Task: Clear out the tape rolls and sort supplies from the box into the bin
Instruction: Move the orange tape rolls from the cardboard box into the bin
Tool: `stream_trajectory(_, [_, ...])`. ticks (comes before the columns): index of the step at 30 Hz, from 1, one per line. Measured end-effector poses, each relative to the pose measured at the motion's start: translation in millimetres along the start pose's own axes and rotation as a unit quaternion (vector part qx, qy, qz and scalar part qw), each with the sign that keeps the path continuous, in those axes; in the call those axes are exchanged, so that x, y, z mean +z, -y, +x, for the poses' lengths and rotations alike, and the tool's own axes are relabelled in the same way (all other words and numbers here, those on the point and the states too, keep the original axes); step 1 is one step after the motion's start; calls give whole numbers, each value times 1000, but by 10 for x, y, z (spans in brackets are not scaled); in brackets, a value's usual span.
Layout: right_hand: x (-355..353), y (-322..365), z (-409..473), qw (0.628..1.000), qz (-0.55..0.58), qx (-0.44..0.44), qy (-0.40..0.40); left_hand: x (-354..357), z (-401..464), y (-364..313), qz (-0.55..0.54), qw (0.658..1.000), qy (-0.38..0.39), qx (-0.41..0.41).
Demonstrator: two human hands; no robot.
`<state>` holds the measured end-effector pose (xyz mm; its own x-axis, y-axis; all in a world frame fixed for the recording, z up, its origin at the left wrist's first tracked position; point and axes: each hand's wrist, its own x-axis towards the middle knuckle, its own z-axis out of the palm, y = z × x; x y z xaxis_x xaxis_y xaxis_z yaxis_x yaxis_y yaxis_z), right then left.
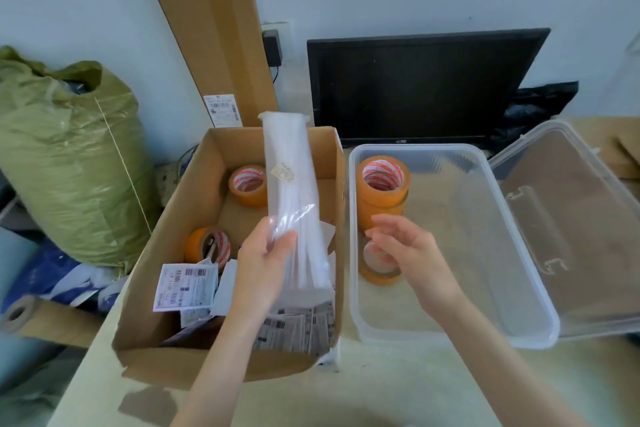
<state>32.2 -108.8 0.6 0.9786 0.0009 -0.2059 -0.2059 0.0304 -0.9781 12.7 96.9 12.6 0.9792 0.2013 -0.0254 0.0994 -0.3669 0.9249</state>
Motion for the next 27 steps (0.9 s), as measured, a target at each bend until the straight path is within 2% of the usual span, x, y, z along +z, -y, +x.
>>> stream_trajectory(7, [-116,387,230,988,152,-1,34,315,-166,-405,-33,984,124,127])
stream_trajectory(10, [-275,500,264,985,168,-13,37,495,-188,-485,-33,977,160,136])
stream_trajectory(12, [-391,515,275,988,150,-31,6,604,-175,-485,-33,977,162,136])
stream_trajectory(18, [-734,621,312,984,32,-101,-146,873,-161,-423,-67,981,165,76])
stream_trajectory(20, [-859,648,334,974,-71,-110,-183,946,-134,-354,-71,984,157,52])
stream_trajectory(22, [-964,641,372,957,-202,-98,-183,986,-109,-283,-70,987,137,42])
stream_trajectory(24, [-1044,571,432,934,-318,-69,-147,1007,-107,-245,-67,990,112,48])
stream_trajectory(27, [-1098,338,552,902,-421,-19,-90,1005,-125,-206,-67,992,94,57])
